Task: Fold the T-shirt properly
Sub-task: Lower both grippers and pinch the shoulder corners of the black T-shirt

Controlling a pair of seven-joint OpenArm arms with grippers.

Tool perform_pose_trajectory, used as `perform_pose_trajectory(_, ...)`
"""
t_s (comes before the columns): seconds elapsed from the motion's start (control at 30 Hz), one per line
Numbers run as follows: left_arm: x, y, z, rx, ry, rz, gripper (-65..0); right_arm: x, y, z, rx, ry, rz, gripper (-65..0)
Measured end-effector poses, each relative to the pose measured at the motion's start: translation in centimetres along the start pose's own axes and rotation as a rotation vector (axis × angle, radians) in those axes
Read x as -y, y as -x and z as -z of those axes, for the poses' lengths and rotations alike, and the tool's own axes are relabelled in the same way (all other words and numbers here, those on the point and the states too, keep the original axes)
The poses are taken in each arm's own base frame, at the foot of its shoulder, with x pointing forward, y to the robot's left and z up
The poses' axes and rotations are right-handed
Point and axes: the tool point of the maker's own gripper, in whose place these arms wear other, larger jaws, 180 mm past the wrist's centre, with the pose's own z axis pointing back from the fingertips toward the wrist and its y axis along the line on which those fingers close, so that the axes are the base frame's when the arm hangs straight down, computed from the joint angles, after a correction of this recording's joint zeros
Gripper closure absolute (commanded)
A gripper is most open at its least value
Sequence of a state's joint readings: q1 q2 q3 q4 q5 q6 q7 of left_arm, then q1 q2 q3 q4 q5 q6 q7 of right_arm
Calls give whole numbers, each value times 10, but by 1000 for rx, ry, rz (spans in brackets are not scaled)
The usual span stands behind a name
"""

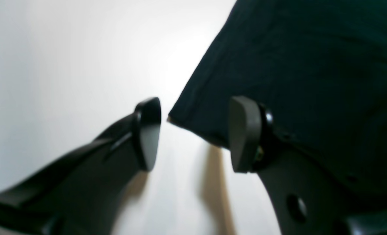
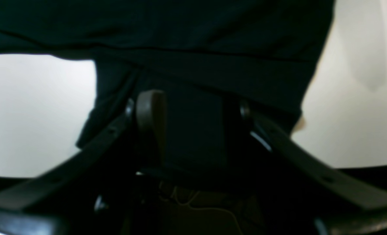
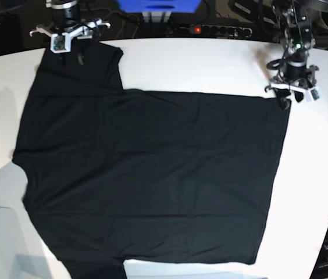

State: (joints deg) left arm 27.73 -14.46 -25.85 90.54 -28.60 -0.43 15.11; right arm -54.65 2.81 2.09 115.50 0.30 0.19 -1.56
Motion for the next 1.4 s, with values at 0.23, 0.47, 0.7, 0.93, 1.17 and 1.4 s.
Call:
perform_pose_trajectory(0.23,-3,2,20,-12,-19,-32,-325,17,0,-1,-1,45,-19,-288)
perform_pose_trajectory(0.47,-9,5,29,-3,-40,-47,-320,30,2,-3,-10,77,-33,-289)
perform_pose_trajectory(0.7,8,9,32,-12,2,-17,-109,48,15,1,-87,124,-42,-290)
perform_pose_trajectory(0.93,9,11,31,-12,4,-22,-2,58,12,32,-137,114,-37,-303)
perform_pose_trajectory(1.17,6,13,28,-12,2,-23,-2,83,22,59,-211,140,11,-358)
perform_pose_trajectory(1.4,3,20,21,-21,3,-18,-2,94,42,65,-272,154,38,-356)
